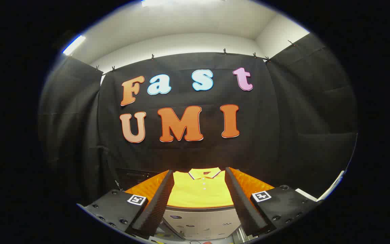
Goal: Put the clothes into the washing machine and then close the washing machine lid.
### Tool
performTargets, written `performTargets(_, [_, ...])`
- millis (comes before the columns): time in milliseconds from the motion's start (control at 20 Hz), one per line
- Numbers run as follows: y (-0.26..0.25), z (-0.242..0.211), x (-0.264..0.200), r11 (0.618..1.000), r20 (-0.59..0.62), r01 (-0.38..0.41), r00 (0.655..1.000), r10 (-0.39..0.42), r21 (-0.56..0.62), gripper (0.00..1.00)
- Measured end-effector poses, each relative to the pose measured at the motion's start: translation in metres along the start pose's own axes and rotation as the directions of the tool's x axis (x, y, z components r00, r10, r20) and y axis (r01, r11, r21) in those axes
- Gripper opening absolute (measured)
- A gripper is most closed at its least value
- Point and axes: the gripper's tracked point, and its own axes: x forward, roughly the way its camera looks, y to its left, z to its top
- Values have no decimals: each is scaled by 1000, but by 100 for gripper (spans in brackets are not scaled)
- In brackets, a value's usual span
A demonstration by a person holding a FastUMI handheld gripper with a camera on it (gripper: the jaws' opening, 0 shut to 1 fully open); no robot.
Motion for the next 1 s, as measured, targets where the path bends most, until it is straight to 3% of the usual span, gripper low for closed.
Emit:
performTargets(250, [9,10,4,997,1,5,1000,-5,-72,97])
performTargets(1000, [21,12,-15,999,6,17,1000,-16,-51,95])
